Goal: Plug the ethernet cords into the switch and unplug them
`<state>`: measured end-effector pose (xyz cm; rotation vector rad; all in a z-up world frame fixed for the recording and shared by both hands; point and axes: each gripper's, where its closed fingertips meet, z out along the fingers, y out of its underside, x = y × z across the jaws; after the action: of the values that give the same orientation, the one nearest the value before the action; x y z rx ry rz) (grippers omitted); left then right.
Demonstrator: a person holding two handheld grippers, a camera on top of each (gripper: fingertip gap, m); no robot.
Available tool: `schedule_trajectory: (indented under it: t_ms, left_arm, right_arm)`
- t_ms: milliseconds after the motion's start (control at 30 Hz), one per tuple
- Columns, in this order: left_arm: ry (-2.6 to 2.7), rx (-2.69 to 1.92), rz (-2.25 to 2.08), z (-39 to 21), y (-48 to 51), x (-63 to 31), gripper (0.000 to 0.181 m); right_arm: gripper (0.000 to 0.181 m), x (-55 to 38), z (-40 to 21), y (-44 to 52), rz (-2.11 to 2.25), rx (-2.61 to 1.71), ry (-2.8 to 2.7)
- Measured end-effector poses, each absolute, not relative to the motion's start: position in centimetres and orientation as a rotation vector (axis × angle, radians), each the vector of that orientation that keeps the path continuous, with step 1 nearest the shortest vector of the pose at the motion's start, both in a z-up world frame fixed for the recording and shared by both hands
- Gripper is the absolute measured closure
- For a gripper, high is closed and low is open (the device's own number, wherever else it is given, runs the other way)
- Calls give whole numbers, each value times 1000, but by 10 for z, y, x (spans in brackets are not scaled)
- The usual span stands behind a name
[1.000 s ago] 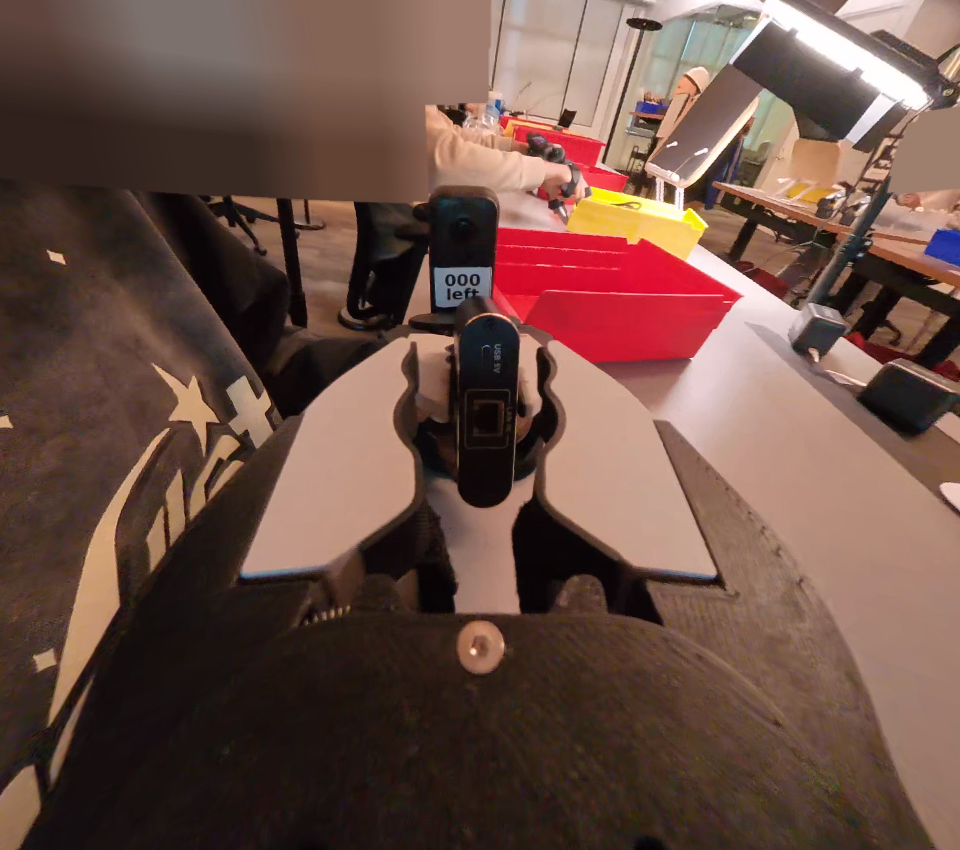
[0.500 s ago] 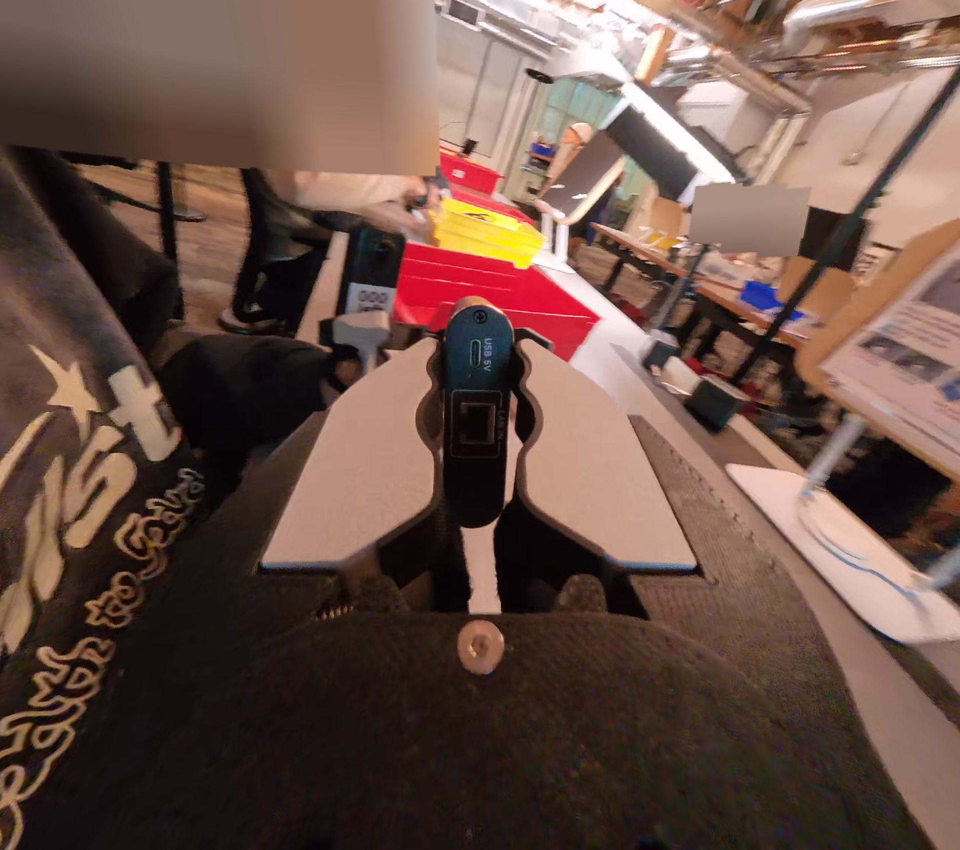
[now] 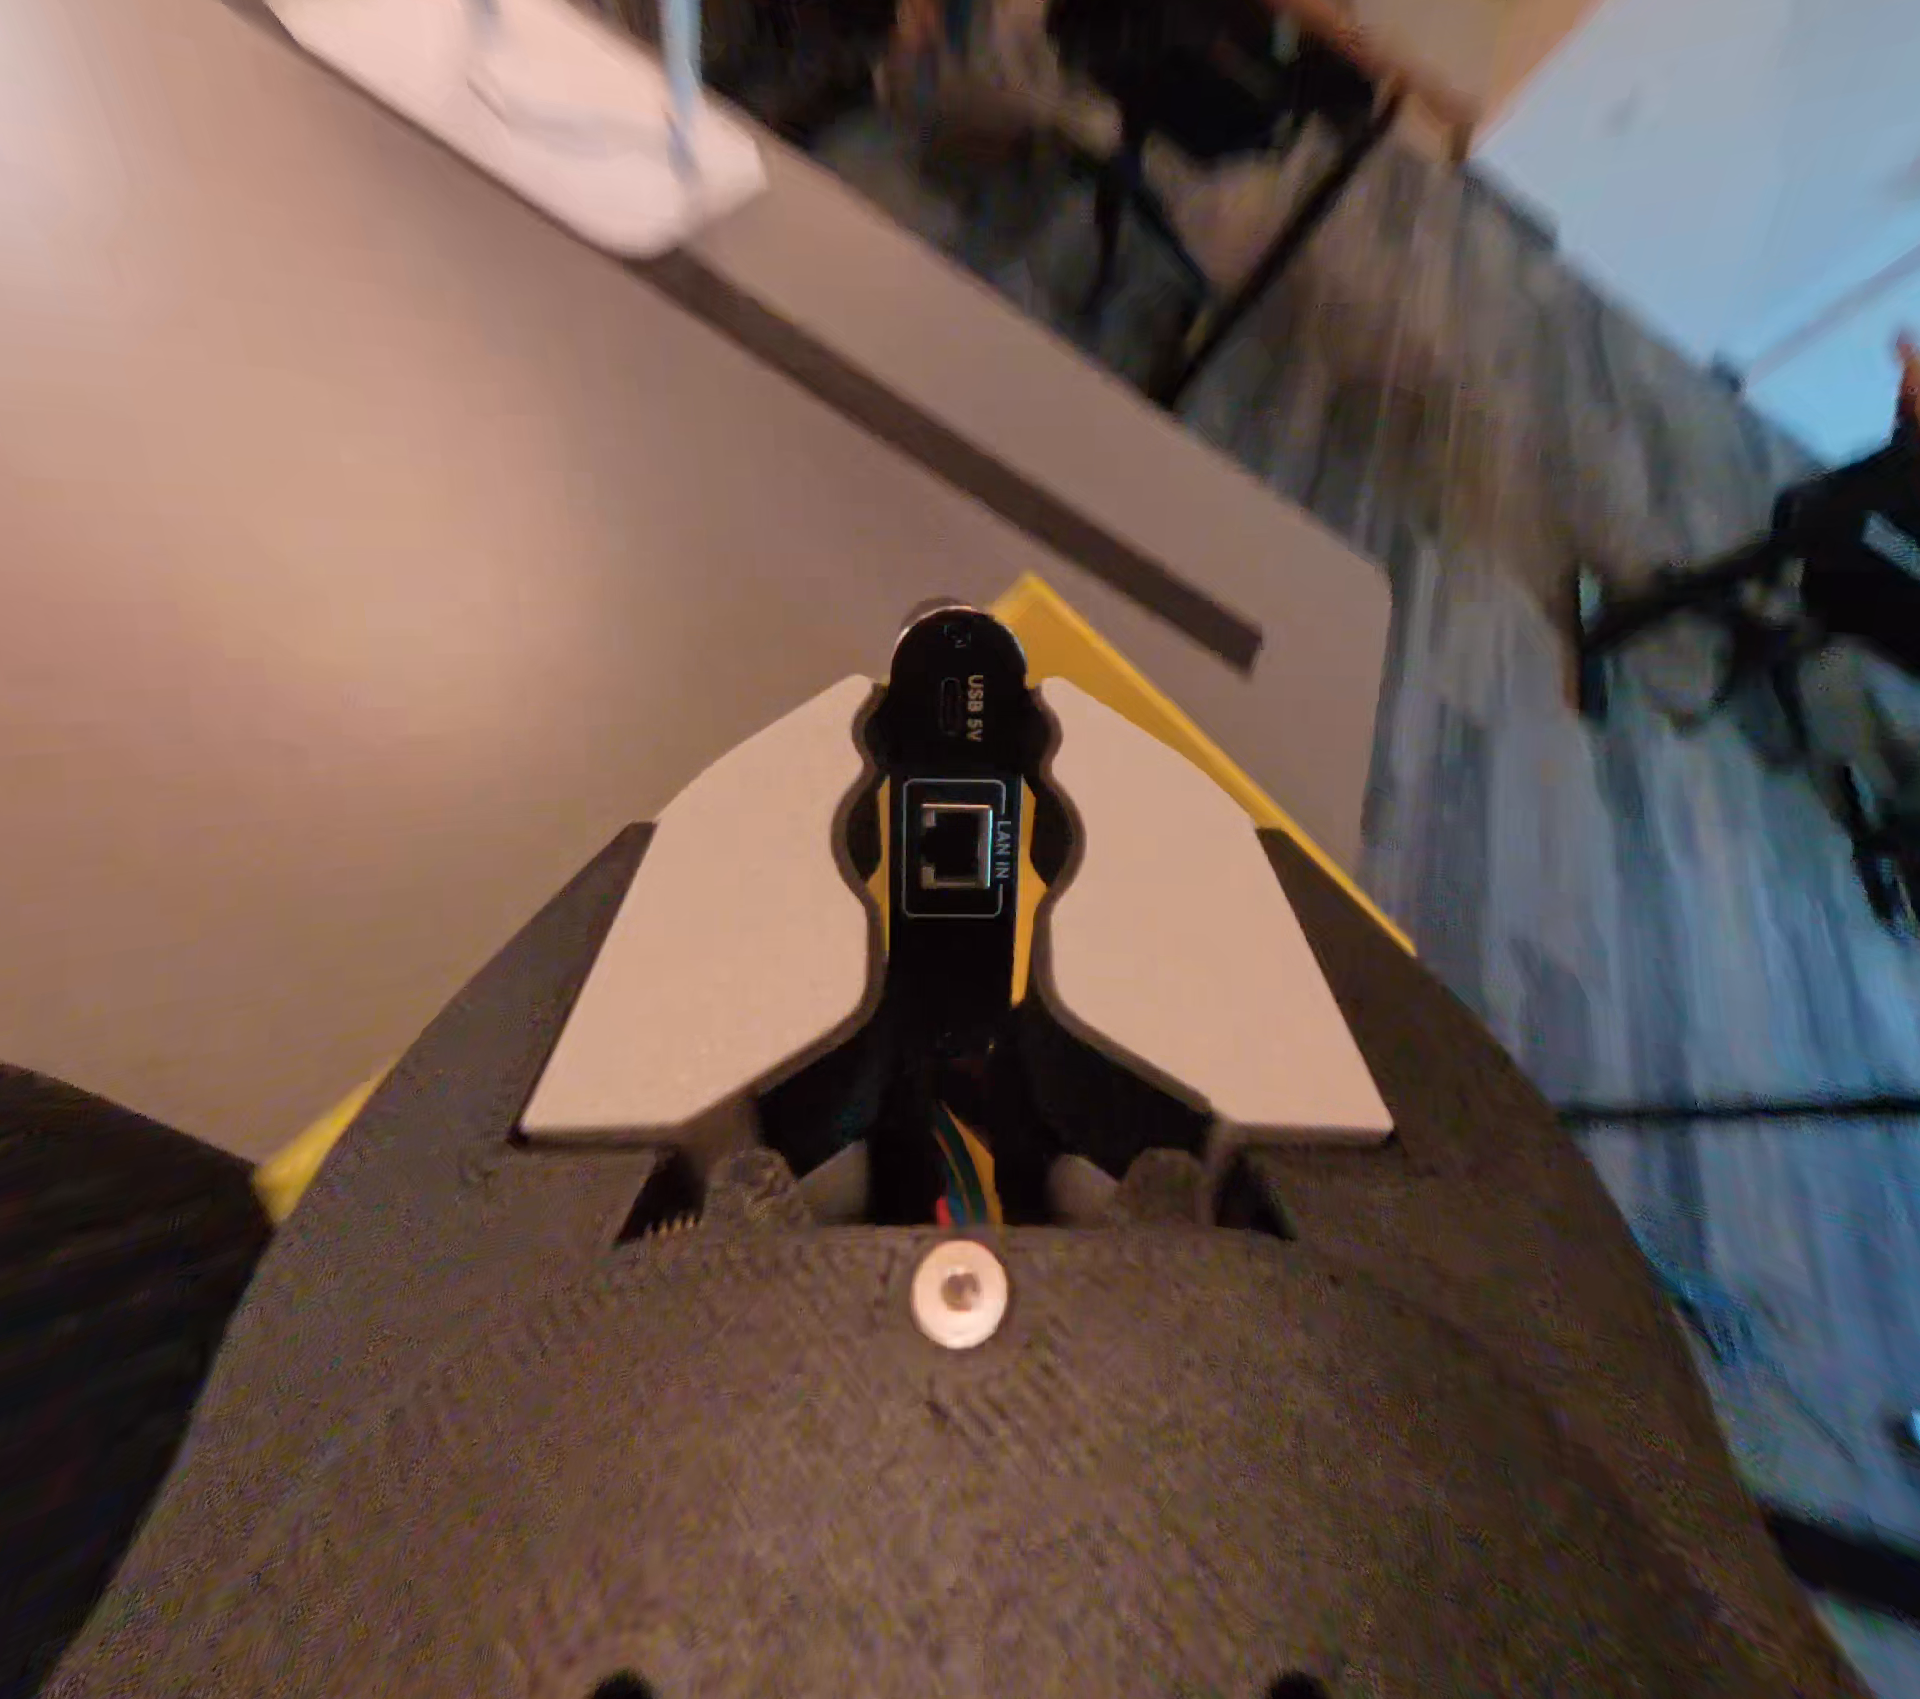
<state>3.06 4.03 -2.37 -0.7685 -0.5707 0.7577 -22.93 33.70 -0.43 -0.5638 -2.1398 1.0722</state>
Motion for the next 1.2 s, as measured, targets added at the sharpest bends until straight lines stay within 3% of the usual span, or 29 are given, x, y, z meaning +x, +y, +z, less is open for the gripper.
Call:
schedule_trajectory:
  t_ms: [300,567,700,933,1067,1200]
  left_arm:
    - [-547,-700,736,-17,33,37,62]
    - [-547,-691,710,-17,32,38,67]
    - [-548,-692,695,-18,33,38,67]
    - [-624,-755,740,-29,33,25,67]
    - [-812,-947,876,-60,29,-2,70]
    - [-886,-1153,1044,-82,31,-15,69]
  right_arm:
    - [157,-308,-134,379,421,-857,-2645]
    - [157,-321,-176,385,216,-910,-2759]
    - [143,-322,-167,379,325,-860,-2727]
    - [88,-269,-74,330,886,-666,-2458]
    - [89,-190,-45,315,1059,-501,-2309]
    - [81,-126,-74,313,1045,-482,-2301]
